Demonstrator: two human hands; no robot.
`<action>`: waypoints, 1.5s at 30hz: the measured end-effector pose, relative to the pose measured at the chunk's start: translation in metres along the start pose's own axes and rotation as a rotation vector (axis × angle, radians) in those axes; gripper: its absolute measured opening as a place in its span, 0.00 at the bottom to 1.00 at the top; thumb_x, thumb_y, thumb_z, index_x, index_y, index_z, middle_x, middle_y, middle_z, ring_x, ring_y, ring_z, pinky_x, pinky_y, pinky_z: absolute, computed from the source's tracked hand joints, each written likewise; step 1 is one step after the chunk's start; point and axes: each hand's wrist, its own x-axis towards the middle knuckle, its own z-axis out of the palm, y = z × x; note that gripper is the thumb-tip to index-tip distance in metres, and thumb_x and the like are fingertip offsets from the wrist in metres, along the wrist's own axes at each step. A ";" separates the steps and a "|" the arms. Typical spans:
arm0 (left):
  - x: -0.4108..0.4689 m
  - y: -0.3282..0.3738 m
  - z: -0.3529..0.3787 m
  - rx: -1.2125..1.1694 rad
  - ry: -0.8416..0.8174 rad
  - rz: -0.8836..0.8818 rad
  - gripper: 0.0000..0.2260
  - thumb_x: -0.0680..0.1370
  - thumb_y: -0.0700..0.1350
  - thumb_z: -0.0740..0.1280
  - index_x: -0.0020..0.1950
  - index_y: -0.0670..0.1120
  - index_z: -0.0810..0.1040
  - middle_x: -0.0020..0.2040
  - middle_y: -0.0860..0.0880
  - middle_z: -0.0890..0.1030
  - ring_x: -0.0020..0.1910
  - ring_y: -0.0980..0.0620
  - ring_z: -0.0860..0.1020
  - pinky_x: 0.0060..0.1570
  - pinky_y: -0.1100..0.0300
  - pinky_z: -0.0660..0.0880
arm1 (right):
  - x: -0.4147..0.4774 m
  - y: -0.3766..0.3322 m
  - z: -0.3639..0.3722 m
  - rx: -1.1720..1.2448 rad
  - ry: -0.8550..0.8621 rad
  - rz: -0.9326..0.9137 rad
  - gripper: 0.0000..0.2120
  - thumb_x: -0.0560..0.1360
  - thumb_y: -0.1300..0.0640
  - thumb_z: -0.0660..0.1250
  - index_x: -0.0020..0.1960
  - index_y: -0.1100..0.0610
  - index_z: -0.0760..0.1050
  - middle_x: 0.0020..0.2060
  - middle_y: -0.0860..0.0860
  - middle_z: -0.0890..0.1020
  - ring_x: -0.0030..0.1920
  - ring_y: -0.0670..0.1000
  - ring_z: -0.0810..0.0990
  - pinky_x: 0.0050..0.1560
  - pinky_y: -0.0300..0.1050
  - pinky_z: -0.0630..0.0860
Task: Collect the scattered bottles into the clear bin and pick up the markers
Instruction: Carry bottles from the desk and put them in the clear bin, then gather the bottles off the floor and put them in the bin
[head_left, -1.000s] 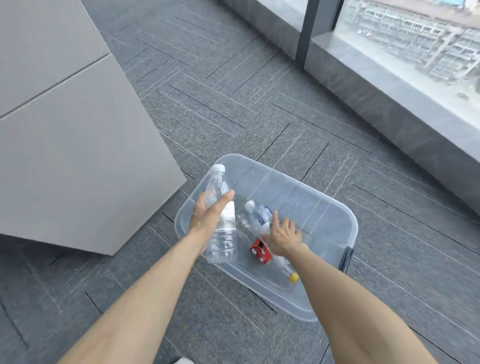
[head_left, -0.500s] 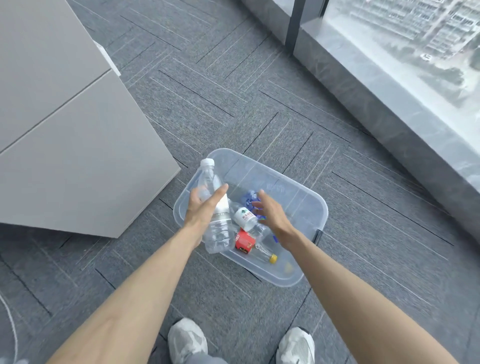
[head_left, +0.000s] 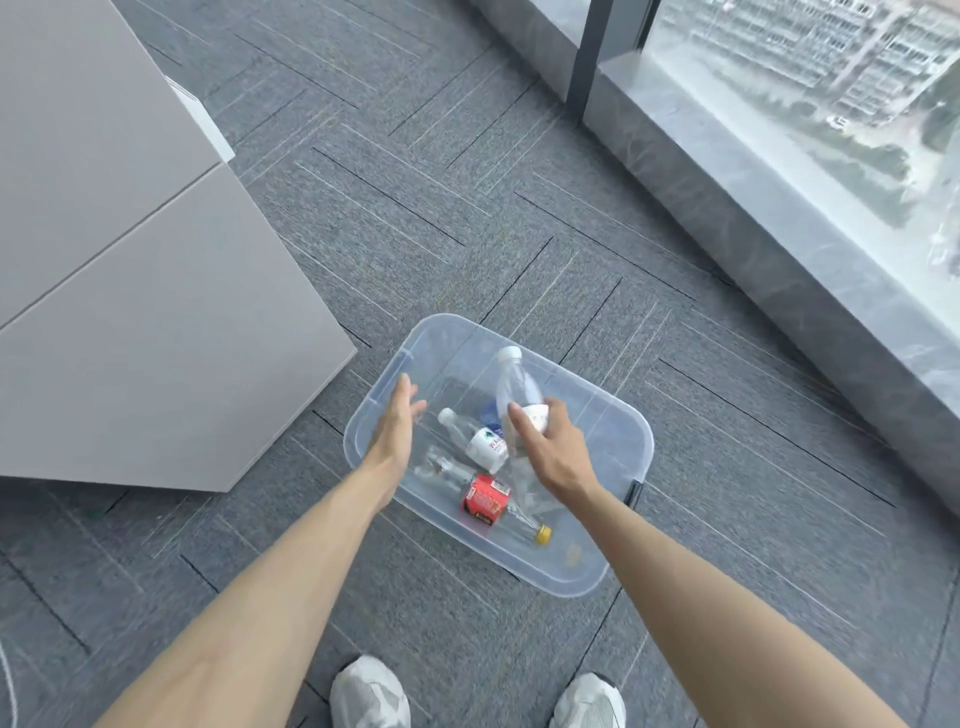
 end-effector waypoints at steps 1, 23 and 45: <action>0.007 -0.003 -0.004 0.002 0.020 0.004 0.29 0.82 0.62 0.43 0.78 0.50 0.61 0.74 0.47 0.69 0.75 0.48 0.63 0.75 0.42 0.54 | 0.006 0.003 0.001 -0.067 0.006 -0.019 0.40 0.70 0.25 0.55 0.70 0.53 0.64 0.53 0.56 0.83 0.49 0.56 0.82 0.53 0.57 0.79; 0.086 -0.043 -0.015 0.070 0.043 0.010 0.35 0.71 0.70 0.50 0.71 0.51 0.71 0.66 0.52 0.77 0.69 0.51 0.71 0.72 0.42 0.60 | 0.095 0.066 0.085 -0.861 0.018 -0.305 0.33 0.79 0.44 0.59 0.78 0.56 0.56 0.74 0.57 0.66 0.74 0.59 0.64 0.75 0.60 0.58; -0.259 0.191 -0.040 -0.229 0.288 -0.125 0.13 0.82 0.51 0.56 0.60 0.47 0.74 0.57 0.49 0.78 0.56 0.52 0.77 0.59 0.50 0.73 | -0.238 -0.256 -0.109 -0.003 -0.100 -0.105 0.15 0.81 0.54 0.60 0.64 0.57 0.77 0.57 0.54 0.84 0.58 0.52 0.81 0.61 0.49 0.75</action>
